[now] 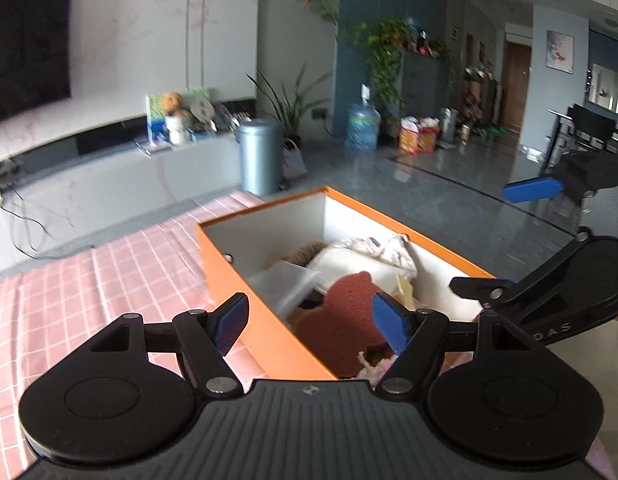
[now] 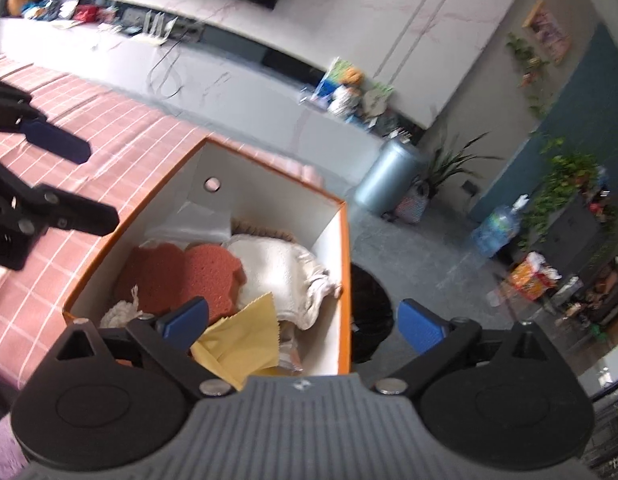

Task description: Organize soft objects

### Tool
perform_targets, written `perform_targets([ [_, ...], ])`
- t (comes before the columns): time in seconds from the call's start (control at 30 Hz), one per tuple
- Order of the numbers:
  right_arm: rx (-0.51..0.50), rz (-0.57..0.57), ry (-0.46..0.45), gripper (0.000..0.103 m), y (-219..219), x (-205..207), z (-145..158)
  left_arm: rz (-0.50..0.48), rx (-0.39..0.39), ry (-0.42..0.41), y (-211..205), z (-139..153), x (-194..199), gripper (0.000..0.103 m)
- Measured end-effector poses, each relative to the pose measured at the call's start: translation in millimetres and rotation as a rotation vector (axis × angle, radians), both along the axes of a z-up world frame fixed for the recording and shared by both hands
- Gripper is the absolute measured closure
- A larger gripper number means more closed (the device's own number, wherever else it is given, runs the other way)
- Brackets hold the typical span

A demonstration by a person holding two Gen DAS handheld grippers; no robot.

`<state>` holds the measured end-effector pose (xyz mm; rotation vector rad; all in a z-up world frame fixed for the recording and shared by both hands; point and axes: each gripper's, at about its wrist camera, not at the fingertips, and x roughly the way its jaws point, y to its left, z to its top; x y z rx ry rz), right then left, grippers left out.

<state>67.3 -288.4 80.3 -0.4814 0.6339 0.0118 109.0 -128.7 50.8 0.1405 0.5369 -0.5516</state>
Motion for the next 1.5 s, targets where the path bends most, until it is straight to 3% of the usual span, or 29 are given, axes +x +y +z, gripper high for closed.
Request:
perform_targets([
  [0.23, 0.132, -0.153, -0.178, 0.003, 7, -26, -11, 0.083, -0.052, -0.041, 11, -9, -12, 0.020],
  [0.47, 0.313, -0.282, -0.257, 0.003, 12, -41, -22, 0.207, -0.076, -0.071, 30, -20, -25, 0.023],
  [0.67, 0.400, -0.282, -0.216, 0.003, 24, -55, -27, 0.280, -0.101, -0.099, 43, -20, -40, 0.021],
  [0.87, 0.522, -0.330, -0.136, 0.003, 18, -64, -44, 0.322, -0.073, -0.142, 43, -25, -55, 0.013],
  [1.0, 0.570, -0.343, -0.136, 0.003, 11, -66, -48, 0.325, -0.061, -0.141, 40, -29, -57, 0.013],
  [1.23, 0.581, -0.394, -0.134, 0.003, 6, -61, -56, 0.358, -0.057, -0.094, 39, -35, -52, 0.010],
  [1.5, 0.525, -0.386, -0.142, 0.003, 12, -57, -59, 0.391, -0.022, -0.034, 39, -43, -48, 0.010],
])
